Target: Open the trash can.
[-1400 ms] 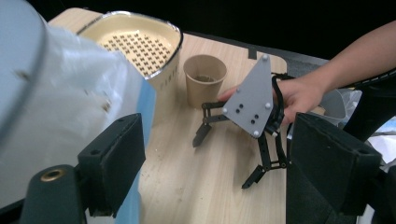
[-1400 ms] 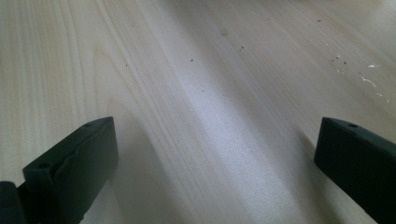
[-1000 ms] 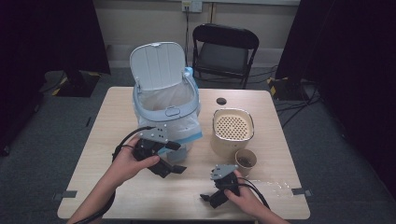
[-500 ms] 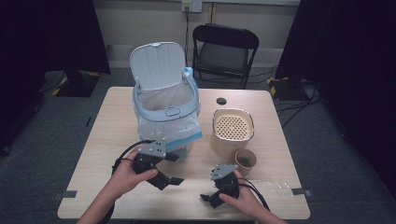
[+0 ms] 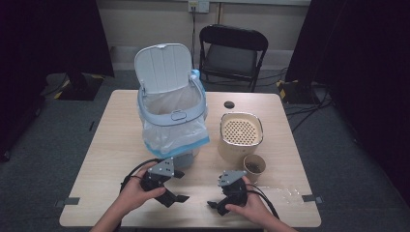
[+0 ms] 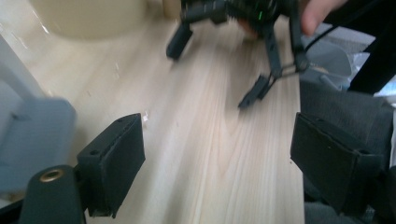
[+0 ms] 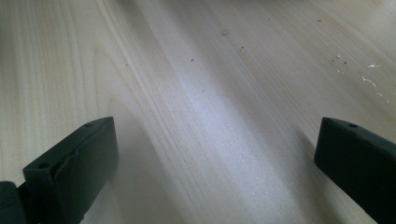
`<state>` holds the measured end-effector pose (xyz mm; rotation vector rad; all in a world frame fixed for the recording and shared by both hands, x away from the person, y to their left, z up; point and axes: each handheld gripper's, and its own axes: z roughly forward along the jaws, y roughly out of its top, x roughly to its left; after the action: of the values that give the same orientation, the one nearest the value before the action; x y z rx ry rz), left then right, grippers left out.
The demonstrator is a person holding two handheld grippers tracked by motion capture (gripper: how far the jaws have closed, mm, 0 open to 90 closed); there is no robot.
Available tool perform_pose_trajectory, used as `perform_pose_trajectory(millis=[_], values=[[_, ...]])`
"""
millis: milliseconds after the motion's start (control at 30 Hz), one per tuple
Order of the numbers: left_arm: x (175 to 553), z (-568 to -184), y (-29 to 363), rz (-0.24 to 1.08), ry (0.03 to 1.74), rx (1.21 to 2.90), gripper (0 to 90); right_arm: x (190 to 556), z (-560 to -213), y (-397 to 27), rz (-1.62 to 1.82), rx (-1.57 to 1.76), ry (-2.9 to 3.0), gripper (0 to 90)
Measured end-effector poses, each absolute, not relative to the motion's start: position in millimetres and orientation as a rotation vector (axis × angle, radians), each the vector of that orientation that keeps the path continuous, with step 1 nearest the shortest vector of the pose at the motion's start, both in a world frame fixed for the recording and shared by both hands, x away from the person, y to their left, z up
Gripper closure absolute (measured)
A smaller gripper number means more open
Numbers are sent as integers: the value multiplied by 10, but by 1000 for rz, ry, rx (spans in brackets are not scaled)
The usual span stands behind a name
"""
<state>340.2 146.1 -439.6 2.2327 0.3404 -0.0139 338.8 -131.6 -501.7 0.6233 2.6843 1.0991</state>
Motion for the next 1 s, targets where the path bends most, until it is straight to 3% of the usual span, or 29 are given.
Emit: perform_pose_trajectory(millis=[267,633,767,800,1000], values=[[3404,-4699,1513,-16,346,2265,172,3385,-5019,-1320,1105,608,2684,0],[3352,-4839,1558,19,325,2298,172,3382,-5006,-1336,1101,587,2706,1],[3321,-4890,1576,44,316,2317,171,3383,-4981,-1360,1097,569,2716,76],[3323,-4893,1586,42,302,2329,171,3390,-4956,-1381,1099,560,2714,160],[3313,-4929,1602,45,303,2338,168,3393,-4930,-1441,1081,577,2725,141]])
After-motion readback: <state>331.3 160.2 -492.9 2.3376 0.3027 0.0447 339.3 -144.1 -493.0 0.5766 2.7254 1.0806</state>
